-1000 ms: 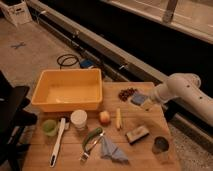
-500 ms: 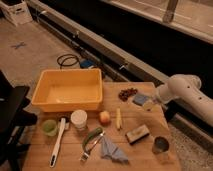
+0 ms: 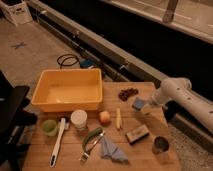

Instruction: Place sponge in table surface

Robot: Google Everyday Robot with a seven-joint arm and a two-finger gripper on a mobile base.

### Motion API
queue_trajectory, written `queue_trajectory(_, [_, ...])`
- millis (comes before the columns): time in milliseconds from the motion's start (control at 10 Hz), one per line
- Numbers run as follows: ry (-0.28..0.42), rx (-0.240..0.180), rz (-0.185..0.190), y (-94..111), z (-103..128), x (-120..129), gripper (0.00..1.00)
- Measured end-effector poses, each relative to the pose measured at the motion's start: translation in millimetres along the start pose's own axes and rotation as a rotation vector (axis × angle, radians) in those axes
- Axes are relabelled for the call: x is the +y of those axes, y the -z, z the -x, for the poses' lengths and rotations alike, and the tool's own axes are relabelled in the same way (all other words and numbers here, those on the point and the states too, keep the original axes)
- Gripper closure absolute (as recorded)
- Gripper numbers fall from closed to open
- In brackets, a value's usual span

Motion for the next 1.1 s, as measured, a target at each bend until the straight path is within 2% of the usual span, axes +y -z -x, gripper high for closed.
queue_trajectory(300, [-0.007, 0.042, 0.047, -20.9, -11.5, 1.7, 0.55])
queue_trajectory(400, [-0.007, 0.042, 0.057, -21.7, -12.4, 2.0, 0.49])
queue_trajectory(1100, [-0.011, 0.044, 0.058, -20.9, -15.4, 2.1, 0.46])
